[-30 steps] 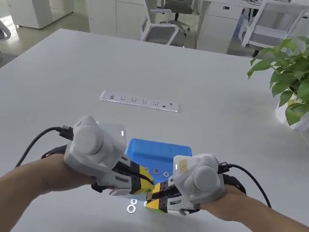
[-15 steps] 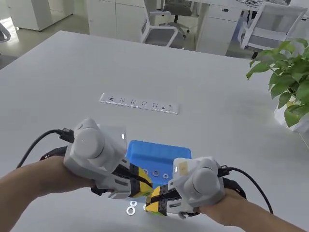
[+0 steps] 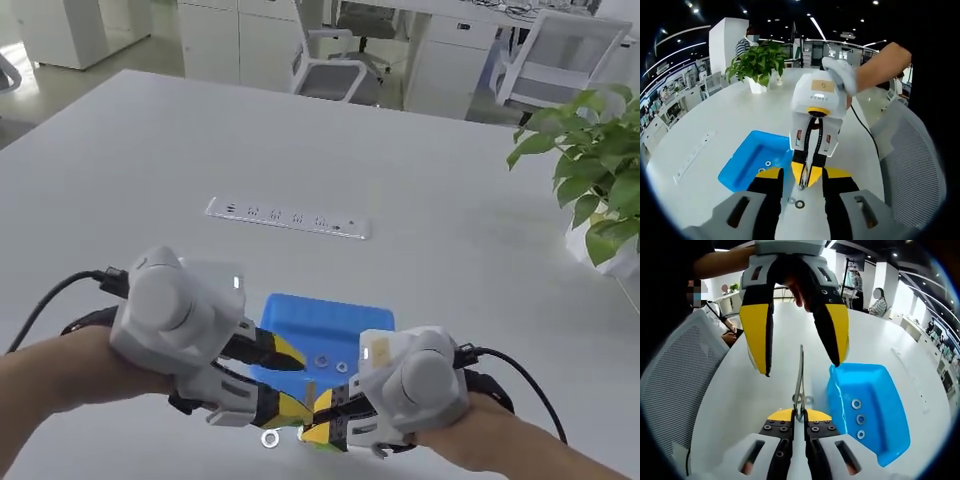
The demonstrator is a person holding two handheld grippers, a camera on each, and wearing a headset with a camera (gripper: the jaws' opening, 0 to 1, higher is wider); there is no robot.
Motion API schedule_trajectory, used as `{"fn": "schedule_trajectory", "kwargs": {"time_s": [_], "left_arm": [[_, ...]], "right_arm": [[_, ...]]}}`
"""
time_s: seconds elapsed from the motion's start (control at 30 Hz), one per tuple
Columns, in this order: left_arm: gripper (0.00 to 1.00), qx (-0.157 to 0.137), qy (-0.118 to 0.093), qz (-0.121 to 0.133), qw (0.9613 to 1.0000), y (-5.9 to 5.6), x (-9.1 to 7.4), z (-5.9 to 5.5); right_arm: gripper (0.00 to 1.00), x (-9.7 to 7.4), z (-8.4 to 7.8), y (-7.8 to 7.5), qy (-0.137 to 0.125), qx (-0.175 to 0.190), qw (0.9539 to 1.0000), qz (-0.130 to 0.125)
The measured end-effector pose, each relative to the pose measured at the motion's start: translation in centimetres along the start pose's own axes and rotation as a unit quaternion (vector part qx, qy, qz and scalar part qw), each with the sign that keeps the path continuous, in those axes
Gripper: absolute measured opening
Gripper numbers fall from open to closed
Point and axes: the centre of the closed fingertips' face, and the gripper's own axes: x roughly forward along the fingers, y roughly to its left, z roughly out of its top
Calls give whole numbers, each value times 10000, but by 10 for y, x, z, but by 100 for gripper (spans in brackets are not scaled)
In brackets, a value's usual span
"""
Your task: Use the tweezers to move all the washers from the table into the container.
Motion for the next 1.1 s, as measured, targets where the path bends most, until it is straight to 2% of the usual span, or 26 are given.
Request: {"fn": "schedule_trajectory", "kwargs": {"time_s": [0.13,0.3,0.43,0.6,0.77,0.9,1.1], "left_arm": [[50,-127,-99,174,9997,2,-6,-1],[59,-349,-276,329,9985,3,-15,-1],[69,-516,-270,391,9975,1,-20,-7],[74,-671,-363,458,9960,-3,-30,-12],[81,-789,-337,574,9947,-4,-36,-18],[87,-875,-403,605,9935,-6,-38,-18],[91,-894,-457,587,9932,-15,-42,-16]], "right_arm": [[7,-6,8,1,-63,-19,10000,-32],[7,-13,14,3,-92,-37,9999,-40],[7,-17,19,6,-97,-11,9999,-28],[7,-24,23,7,-83,-19,10000,-14],[7,-34,30,5,-99,-29,9999,-30],[7,-41,35,2,-135,23,9999,-58],[7,-51,38,-3,-157,97,9998,-111]]}}
